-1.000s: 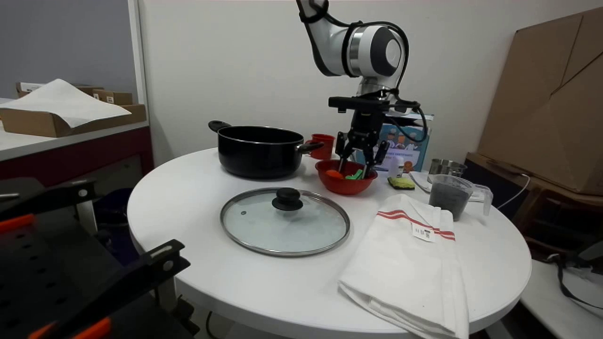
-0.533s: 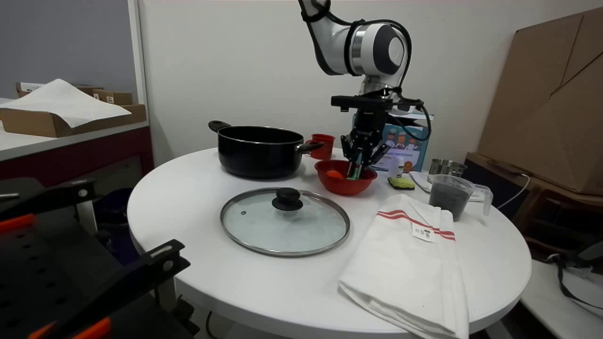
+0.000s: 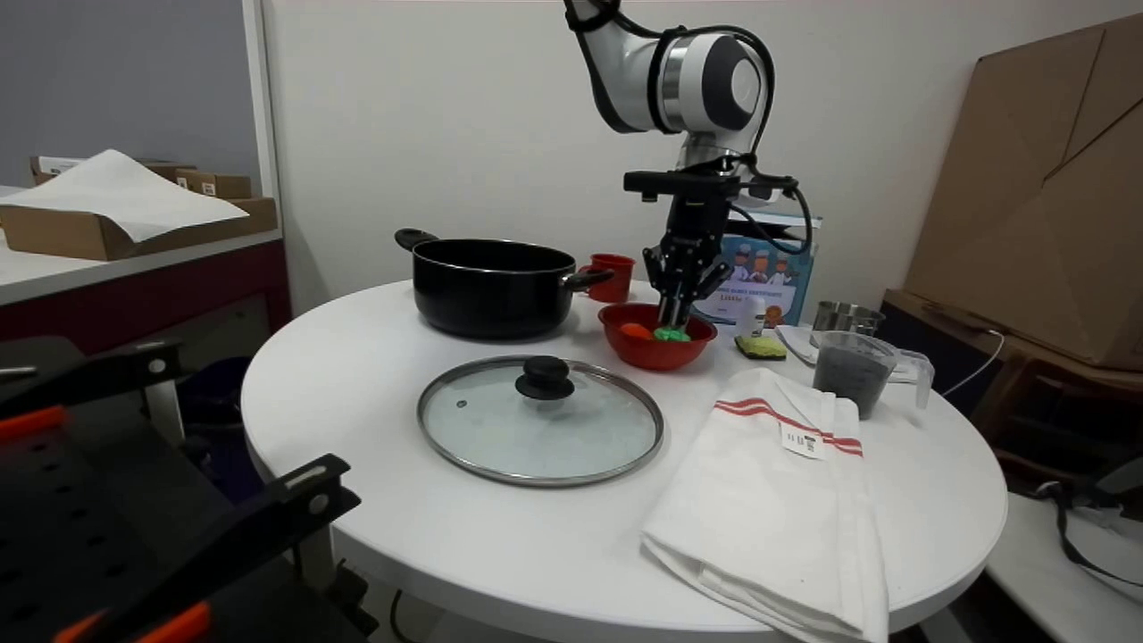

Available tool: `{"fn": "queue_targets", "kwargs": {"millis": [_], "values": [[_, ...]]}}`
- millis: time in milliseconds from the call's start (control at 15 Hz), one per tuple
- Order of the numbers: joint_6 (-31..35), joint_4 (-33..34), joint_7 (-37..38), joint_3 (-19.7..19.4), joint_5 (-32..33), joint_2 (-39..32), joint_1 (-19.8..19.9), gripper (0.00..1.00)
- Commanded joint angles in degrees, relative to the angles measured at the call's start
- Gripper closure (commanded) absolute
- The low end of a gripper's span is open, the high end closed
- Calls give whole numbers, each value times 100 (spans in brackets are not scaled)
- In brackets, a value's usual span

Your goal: Pick the items in the bowl and put it in the pot

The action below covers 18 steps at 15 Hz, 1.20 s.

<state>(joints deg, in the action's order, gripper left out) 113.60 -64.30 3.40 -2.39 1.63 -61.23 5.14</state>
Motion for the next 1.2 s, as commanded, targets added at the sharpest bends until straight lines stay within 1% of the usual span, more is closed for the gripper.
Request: {"fn": "queue_targets", "kwargs": {"millis": [0,200,400,600,800,933,1067,1133], "values": [[108,-453,-63,-13,48,484,-196,89],[175,-791,-65,-7,103,878,-364,89],[88,-1204,19,-47,228,1353,-587,89],[90,-1844,135,-84,474,2007,-858,89],[172,-2446,156,-27,781,2589,-1108,89],[105,-2706,86,58,1014,2794,-1296,89],[26,-2832,-9,184,1173,2798,-1445,89],[183,-2932,-146,268,1277,2757,-1514,89]]}}
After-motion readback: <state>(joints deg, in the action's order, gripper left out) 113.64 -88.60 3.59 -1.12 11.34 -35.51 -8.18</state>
